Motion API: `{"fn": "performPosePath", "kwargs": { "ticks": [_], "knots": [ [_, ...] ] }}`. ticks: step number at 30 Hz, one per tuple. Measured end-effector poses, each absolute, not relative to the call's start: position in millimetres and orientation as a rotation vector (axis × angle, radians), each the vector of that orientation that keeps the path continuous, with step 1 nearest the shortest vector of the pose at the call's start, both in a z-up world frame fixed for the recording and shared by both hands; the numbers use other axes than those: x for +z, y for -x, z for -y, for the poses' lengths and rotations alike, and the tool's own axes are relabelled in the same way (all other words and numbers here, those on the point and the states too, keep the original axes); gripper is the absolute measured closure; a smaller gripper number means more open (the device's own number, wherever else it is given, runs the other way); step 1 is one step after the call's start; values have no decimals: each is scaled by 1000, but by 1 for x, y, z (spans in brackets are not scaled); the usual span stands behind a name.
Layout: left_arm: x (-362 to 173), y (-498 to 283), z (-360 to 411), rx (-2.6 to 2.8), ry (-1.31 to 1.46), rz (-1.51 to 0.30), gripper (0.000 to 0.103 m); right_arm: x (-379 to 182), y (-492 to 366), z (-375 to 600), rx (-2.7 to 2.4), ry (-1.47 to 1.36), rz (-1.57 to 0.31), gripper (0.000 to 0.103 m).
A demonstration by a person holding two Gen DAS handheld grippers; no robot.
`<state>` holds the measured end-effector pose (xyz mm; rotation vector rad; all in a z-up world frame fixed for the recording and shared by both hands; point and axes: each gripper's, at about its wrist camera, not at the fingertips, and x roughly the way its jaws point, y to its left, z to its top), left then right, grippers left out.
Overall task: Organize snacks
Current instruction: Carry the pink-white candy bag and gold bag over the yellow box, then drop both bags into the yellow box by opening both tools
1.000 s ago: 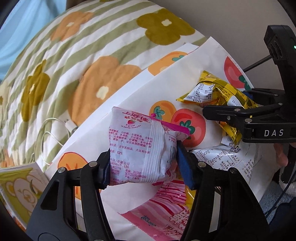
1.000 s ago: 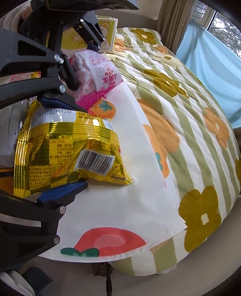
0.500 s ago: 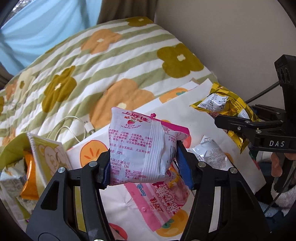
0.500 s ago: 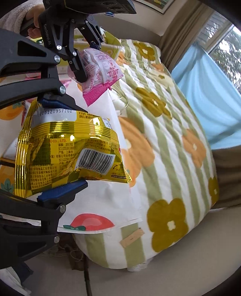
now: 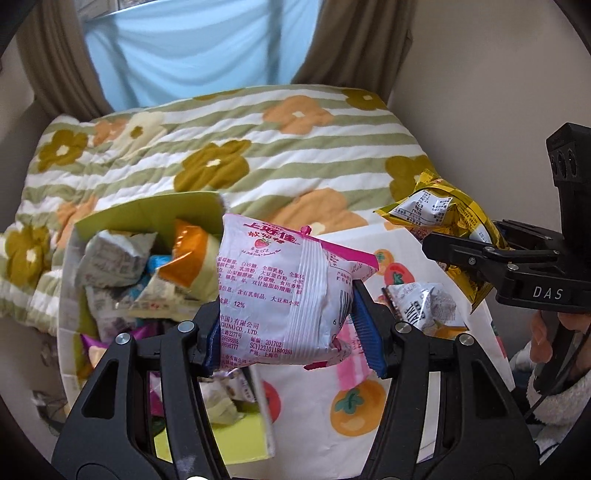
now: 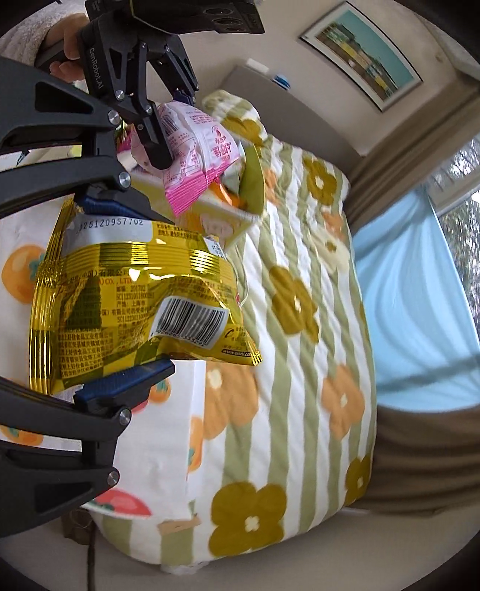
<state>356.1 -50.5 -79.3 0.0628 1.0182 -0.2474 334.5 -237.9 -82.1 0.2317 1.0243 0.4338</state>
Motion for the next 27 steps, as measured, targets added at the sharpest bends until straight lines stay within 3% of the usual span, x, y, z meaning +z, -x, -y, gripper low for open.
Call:
{"fn": "performPosePath", "kwargs": {
  "ticks": [16, 27],
  "knots": [
    [-103, -354, -124, -200, -38, -1059, 47, -88, -318, 68, 486, -237, -1028, 40],
    [-133, -378, -152, -310, -99, -1088, 44, -98, -311, 27, 359, -240, -1083, 40]
  ]
}}
